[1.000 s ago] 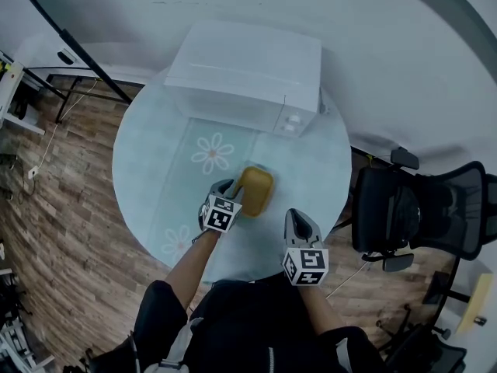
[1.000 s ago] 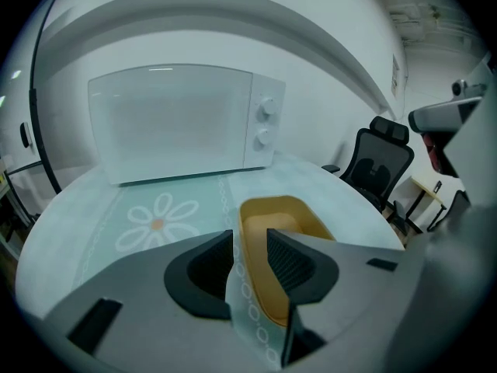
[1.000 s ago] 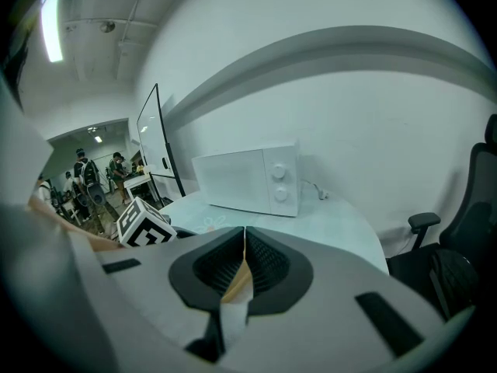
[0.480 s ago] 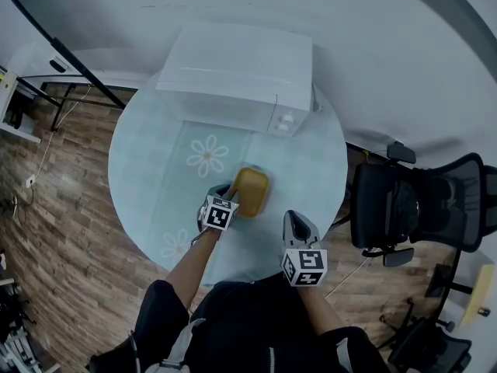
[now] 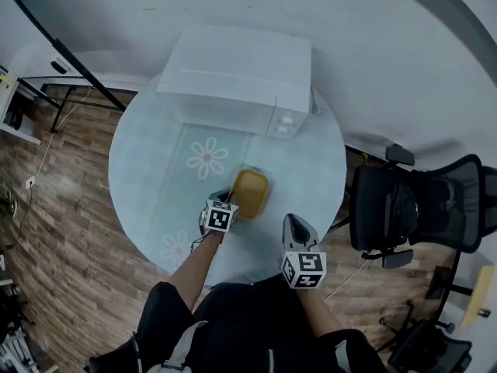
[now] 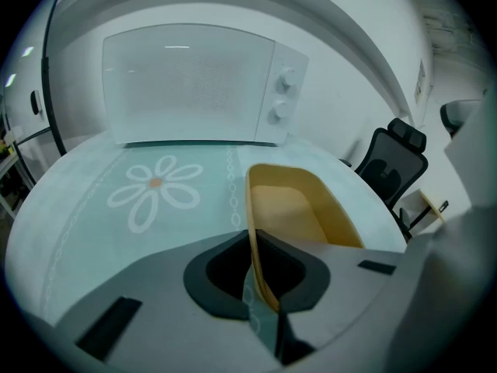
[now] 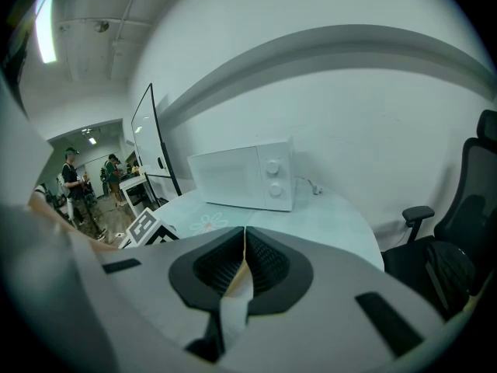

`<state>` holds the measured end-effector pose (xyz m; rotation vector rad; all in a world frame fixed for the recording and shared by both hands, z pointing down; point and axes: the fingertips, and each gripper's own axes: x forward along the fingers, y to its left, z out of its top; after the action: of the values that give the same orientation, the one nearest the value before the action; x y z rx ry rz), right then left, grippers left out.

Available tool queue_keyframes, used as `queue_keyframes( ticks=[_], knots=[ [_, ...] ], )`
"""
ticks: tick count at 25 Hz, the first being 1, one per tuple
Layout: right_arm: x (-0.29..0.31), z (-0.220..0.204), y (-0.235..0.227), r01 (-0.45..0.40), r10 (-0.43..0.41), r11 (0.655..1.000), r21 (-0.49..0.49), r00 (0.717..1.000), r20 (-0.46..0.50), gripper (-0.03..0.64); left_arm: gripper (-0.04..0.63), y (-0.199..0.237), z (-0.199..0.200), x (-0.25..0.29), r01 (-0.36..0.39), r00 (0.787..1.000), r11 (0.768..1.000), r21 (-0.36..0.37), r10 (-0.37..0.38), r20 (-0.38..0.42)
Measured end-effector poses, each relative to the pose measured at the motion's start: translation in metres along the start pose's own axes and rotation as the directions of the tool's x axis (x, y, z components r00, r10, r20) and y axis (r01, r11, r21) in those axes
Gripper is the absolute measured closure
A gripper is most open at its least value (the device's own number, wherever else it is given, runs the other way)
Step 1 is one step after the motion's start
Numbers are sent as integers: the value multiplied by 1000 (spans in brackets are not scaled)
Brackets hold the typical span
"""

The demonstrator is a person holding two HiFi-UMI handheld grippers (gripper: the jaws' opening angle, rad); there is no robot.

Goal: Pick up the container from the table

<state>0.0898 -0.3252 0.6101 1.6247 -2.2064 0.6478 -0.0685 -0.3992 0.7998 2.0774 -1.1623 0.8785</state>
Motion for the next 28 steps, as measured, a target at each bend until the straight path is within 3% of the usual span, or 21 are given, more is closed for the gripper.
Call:
queue_keyframes(
  ticks=[3, 12, 28],
  knots=[
    [-1, -1, 2, -4, 4, 1000, 1, 1000, 3, 592, 571, -1, 7, 1, -3, 999, 1000, -9, 3, 39],
    [-4, -2, 7, -16, 16, 1000, 0, 1000, 12, 592, 574, -3, 10, -10, -6, 1000, 999, -54, 8, 24],
    [-7, -1, 35, -73, 74, 997, -27, 997, 38, 592, 574, 6, 27, -58, -5, 995, 995, -104, 15, 101]
  ],
)
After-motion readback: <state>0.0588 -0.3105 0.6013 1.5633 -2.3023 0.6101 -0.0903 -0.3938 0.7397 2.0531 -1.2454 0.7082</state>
